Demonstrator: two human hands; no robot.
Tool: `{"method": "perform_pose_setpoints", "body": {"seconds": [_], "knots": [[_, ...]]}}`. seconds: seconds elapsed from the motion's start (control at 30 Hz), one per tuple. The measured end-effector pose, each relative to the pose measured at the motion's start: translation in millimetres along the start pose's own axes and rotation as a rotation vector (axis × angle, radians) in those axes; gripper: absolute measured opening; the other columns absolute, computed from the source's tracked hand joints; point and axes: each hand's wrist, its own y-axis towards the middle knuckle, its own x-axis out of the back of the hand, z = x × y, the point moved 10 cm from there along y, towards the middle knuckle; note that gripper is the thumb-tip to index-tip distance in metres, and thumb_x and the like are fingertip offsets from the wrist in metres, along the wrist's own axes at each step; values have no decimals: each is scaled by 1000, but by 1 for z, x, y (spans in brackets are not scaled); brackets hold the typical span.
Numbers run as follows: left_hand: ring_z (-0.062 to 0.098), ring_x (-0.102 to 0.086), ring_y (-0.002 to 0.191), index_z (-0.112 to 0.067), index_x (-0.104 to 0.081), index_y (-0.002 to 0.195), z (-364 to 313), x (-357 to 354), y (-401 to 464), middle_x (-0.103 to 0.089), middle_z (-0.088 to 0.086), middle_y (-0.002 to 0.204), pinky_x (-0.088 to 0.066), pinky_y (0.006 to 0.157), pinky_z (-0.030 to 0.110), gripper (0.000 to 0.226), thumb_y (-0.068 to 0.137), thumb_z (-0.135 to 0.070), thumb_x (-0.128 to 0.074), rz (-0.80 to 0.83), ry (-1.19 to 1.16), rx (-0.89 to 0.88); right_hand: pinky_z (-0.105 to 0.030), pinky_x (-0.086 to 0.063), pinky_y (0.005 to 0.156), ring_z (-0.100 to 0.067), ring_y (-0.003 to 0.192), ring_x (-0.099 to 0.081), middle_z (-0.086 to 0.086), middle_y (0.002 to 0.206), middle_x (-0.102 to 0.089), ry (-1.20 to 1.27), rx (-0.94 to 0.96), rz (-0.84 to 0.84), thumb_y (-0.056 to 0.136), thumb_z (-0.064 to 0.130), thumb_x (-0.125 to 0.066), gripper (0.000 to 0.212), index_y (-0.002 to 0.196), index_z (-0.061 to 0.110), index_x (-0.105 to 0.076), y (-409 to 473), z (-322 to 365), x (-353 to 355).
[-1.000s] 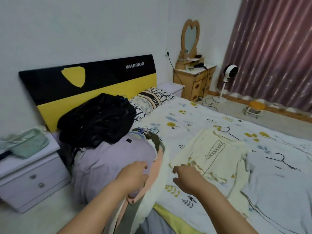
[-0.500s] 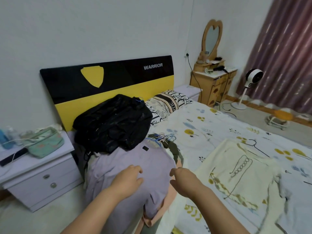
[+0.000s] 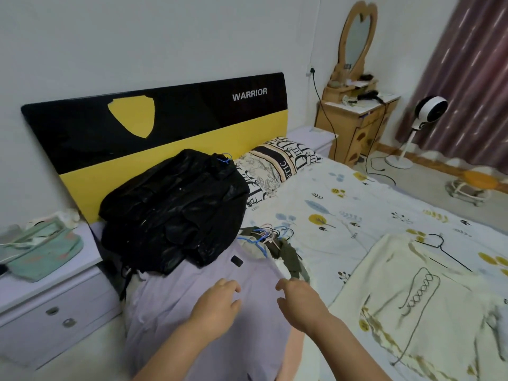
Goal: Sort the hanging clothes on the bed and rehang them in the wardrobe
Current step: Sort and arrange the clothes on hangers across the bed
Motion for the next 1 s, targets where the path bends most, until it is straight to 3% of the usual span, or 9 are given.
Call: {"method": "perform_pose_setpoints", "body": {"seconds": [0.2, 0.63, 0.77, 0.83, 0.9, 1.0], "knots": [[15, -49, 117, -22, -47, 127, 18, 2, 68, -43, -5, 133, -38, 95, 24, 32, 95, -24, -41, -30, -22, -75, -35, -39, 99, -26, 120, -48, -6, 129, -52, 44, -102, -30, 94, 17, -40, 38, 132, 19, -47, 59, -9, -11], [14, -41, 123, -19, -45, 126, 66, -61, 239, -45, -6, 132, -29, 102, 21, 32, 95, -24, -43, 131, 122, -234, -31, -31, 103, -24, 130, -35, -6, 141, -35, 133, -393, 86, 91, 15, -42, 50, 139, 17, -29, 198, -40, -107], [26, -57, 112, -9, -60, 110, 79, -96, 280, -60, 7, 116, -45, 94, 27, 31, 83, -23, -51, 122, 155, -232, -38, -39, 99, -28, 129, -39, -7, 138, -35, 115, -496, 2, 92, 13, -36, 47, 139, 14, -32, 231, -65, -128], [23, -45, 127, -10, -52, 124, 81, -109, 297, -50, 9, 133, -35, 104, 25, 41, 87, -26, -45, 124, 234, -242, -44, -45, 94, -31, 124, -47, -10, 136, -38, 97, -531, -104, 90, 12, -33, 47, 136, 9, -40, 245, -77, -129], [18, -16, 143, -15, -28, 143, 91, -128, 314, -20, 6, 154, -14, 115, 28, 53, 94, -29, -40, 158, 271, -219, -43, -34, 106, -27, 136, -33, -9, 148, -28, 129, -566, -1, 96, 20, -32, 52, 146, 13, -24, 255, -87, -150], [23, -8, 145, -17, -22, 146, 107, -145, 336, -10, 7, 157, -11, 116, 36, 58, 94, -34, -40, 118, 347, -178, -40, -28, 106, -25, 133, -31, -5, 145, -31, 150, -568, 110, 97, 28, -34, 52, 145, 15, -18, 265, -93, -173]]}}
